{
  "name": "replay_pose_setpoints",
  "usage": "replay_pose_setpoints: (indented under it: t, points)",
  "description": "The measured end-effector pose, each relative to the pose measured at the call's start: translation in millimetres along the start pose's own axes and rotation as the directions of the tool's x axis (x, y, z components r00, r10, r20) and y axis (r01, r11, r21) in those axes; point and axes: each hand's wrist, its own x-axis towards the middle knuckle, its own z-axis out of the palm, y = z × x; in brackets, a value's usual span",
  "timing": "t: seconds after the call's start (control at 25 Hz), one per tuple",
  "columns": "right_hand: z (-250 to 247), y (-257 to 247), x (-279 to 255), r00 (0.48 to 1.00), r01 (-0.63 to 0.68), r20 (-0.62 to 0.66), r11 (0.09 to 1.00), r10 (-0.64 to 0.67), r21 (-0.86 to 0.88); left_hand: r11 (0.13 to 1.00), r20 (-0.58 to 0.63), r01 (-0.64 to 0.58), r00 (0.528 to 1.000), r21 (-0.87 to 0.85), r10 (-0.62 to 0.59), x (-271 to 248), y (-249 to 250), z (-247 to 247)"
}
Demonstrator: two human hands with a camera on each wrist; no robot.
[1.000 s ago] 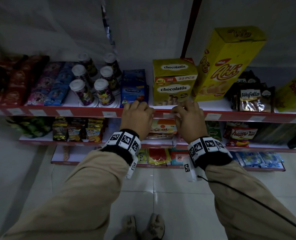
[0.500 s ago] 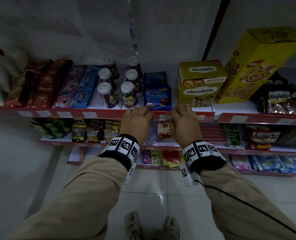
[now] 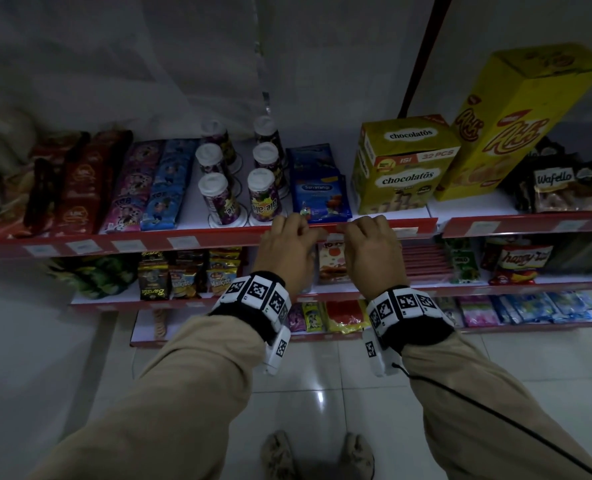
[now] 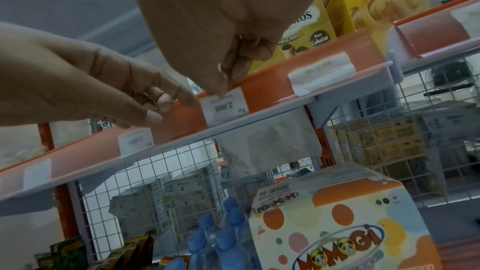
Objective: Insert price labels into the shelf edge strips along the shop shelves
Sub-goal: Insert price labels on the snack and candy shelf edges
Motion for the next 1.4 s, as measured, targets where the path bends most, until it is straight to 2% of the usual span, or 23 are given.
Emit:
replay_pose_setpoints:
  t: [0.2,0.28,0.32,0.4,0.48,0.56,0.64,0.72,0.8,0.88,1.04,1.2,1.32,1.4]
  points:
    - [-2,-3,7,0.99,-0.077,0.114,0.997,0.077,-0.007,1.0,-0.006,-0.022,1.0,-0.002,0.022,0,-4,2]
    - [-5,-2,11,0.99,-0.1,0.111,0.989,0.088,0.109,0.998,-0.042,-0.012,0.999,-0.06,0.009,1,-6,2]
    - [-7,-1,12,0.991,-0.124,0.083,0.965,0.108,0.229,0.995,-0.069,-0.008,0.998,-0.103,0.001,3,-7,2]
    - [-11,-2,17,0.973,-0.213,0.035,0.837,0.226,0.504,0.983,-0.117,-0.004,0.993,-0.184,-0.018,6,-9,1]
    - [-14,-6,22,0.941,-0.265,0.026,0.69,0.337,0.674,0.972,-0.138,0.011,0.989,-0.235,-0.045,9,-11,1]
    - [-15,-11,26,0.913,-0.313,0.095,0.532,0.397,0.787,0.965,-0.155,0.02,0.986,-0.261,-0.062,10,-11,0]
    - [-14,-15,27,0.899,-0.353,0.189,0.397,0.395,0.847,0.966,-0.182,0.02,0.981,-0.257,-0.069,10,-10,1]
    - [-11,-17,25,0.897,-0.38,0.241,0.367,0.371,0.849,0.971,-0.199,0.035,0.976,-0.238,-0.084,9,-9,2]
    - [-7,-18,22,0.902,-0.392,0.26,0.405,0.344,0.826,0.971,-0.204,0.046,0.974,-0.233,-0.095,9,-10,3]
    - [-5,-18,21,0.916,-0.373,0.233,0.481,0.326,0.793,0.972,-0.208,0.05,0.973,-0.23,-0.099,11,-10,3]
    - [-8,-8,22,0.969,-0.241,0.111,0.764,0.219,0.598,0.977,-0.207,0.037,0.975,-0.212,-0.082,11,-9,1]
    - [-13,3,25,0.981,-0.134,-0.054,0.861,0.184,0.49,0.974,-0.156,0.044,0.984,-0.221,-0.08,7,-10,-4]
    - [-10,3,24,0.998,-0.062,-0.013,0.968,0.067,0.244,0.977,-0.129,0.042,0.989,-0.21,-0.07,7,-9,-5]
    - [-8,1,23,0.997,-0.059,0.051,0.988,0.053,0.142,0.987,-0.089,0.035,0.995,-0.158,-0.049,8,-8,-4]
